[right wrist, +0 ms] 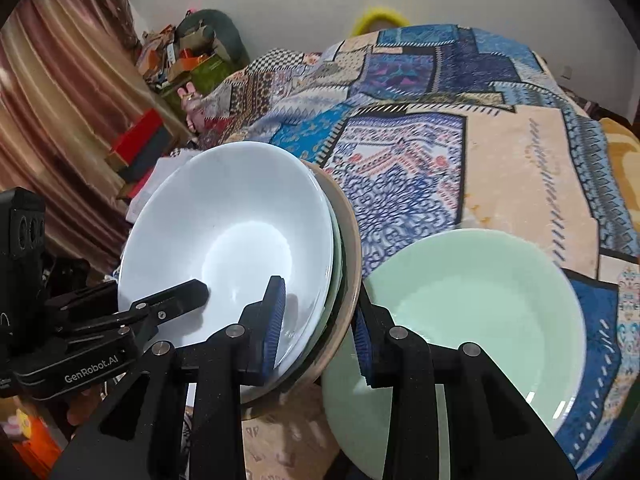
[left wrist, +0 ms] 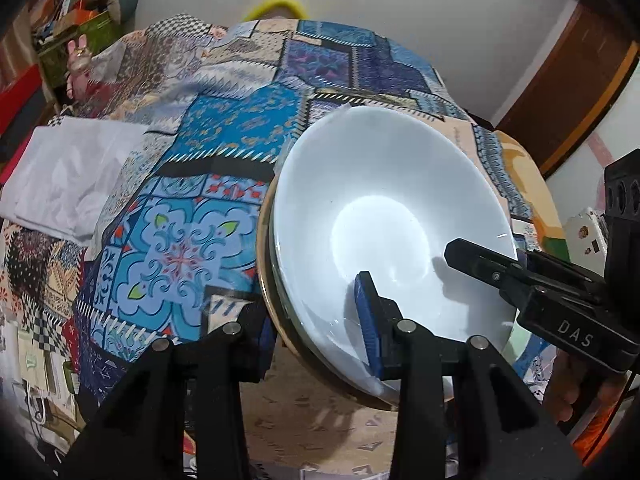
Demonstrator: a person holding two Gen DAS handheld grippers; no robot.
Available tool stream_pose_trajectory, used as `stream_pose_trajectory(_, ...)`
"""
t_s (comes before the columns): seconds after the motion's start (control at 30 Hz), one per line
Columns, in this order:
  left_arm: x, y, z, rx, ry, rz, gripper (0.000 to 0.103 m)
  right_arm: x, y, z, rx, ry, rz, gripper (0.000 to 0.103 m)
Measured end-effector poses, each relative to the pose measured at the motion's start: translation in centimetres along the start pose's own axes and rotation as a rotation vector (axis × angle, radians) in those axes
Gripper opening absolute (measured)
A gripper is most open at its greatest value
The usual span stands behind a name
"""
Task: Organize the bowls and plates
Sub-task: 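Lower the spotted white bowl into the light green bowl and settle it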
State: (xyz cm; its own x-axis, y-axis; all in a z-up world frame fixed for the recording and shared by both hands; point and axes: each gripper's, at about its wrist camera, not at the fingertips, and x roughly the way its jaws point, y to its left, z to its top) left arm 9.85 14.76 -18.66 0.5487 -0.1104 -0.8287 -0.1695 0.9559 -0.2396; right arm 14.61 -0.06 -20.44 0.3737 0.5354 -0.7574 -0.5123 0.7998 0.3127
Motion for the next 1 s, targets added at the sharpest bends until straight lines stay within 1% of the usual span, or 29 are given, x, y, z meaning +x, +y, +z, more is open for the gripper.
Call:
stream_pose_trajectory(0.33,-0.7,-4.0,0.6,0.061,-0.015,-0.029,0.037,-3.2,-2.2,-0.3,0.032,-0.049,-0.032,0.029)
stream_pose_trajectory(0.5,-0.6,-5.7,0.6,0.076,-0.016,-0.053,0.037,-4.6,-3.4,-0.6,0.042,-0.063,-0.053,0.029)
stream_pose_trajectory(0.77,0.1,-8.7,0.5,0.111,-0.001,-0.086,0.037,-6.5,-5.4,-1.7,0.077,-0.077,-0.086,0.029)
stream_pose_trajectory(1.0,1.0,-10.5,0.3,0.138,0.018,-0.096,0.037,-7.3,-7.1,-2.4,0.109,-0.078,-0.101,0.029)
